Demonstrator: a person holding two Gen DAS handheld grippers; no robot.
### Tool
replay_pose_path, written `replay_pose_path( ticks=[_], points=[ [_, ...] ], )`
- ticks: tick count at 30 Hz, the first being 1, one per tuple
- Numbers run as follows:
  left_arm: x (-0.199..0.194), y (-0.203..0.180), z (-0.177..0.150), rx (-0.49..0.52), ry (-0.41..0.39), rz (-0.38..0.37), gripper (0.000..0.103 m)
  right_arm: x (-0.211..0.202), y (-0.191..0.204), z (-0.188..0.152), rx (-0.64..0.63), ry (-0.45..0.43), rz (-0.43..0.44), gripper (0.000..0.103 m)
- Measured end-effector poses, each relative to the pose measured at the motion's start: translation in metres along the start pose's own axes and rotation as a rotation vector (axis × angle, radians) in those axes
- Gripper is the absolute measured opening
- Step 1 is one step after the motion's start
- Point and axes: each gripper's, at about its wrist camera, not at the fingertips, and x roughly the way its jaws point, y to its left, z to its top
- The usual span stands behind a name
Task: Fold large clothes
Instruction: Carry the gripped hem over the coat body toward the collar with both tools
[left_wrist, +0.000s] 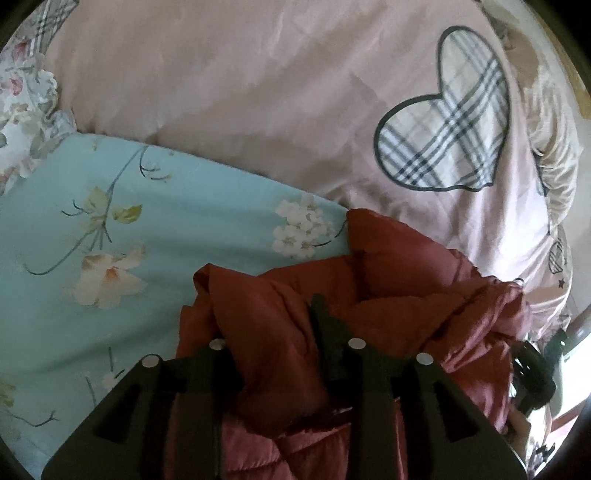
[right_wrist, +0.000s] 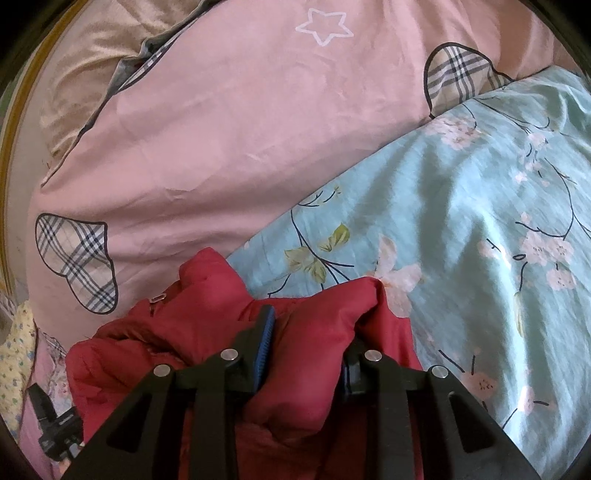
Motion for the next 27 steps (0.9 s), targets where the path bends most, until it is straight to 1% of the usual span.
replay_pose_path(
  ticks=[3,5,7,11,15,16,18,20,21,22,24,26,27],
  points=[
    [-0.022,0.0,-0.004,0.014,-0.036,-0.012,0.036,0.002,0.0,-0.001,-0.005,0.0,-0.004,0.028],
    [-0.037,0.0,-0.007,0.024,-0.059,0.002,0.045,0.003,0.001,-0.001,-0.007,-0.001,-0.01,0.028],
    [-0.052,0.004,-0.011,0.022,-0.086,0.001,0.047,0.004,0.002,-0.001,-0.007,-0.001,-0.016,0.029],
    [-0.072,0.012,-0.022,0.002,-0.111,-0.01,0.047,0.008,0.006,-0.001,-0.011,0.003,-0.024,0.03],
    [-0.083,0.01,-0.04,0.024,-0.107,-0.014,0.047,0.012,0.006,0.0,-0.009,0.009,-0.027,0.03],
    [-0.082,0.008,-0.045,0.034,-0.095,-0.027,0.047,0.012,0.006,0.001,-0.007,0.015,-0.025,0.031],
    [-0.077,0.004,-0.051,0.06,-0.067,-0.018,0.047,0.01,0.005,0.002,-0.001,0.021,-0.01,0.034],
    [-0.067,-0.002,-0.056,0.092,-0.041,0.011,0.047,0.006,0.003,0.004,0.01,0.029,0.015,0.039],
    [-0.06,-0.003,-0.058,0.103,-0.026,0.03,0.047,0.002,0.003,0.005,0.014,0.03,0.025,0.039],
    [-0.05,-0.003,-0.06,0.11,-0.007,0.062,0.047,-0.003,0.003,0.006,0.015,0.033,0.034,0.042],
    [-0.041,-0.002,-0.062,0.112,0.008,0.079,0.048,-0.014,0.004,0.009,0.007,0.033,0.052,0.047],
    [-0.034,0.001,-0.062,0.107,0.01,0.094,0.057,-0.027,0.006,0.01,-0.008,0.028,0.059,0.056],
    [-0.032,0.002,-0.062,0.104,0.01,0.1,0.058,-0.034,0.006,0.011,-0.022,0.021,0.058,0.06]
  ],
)
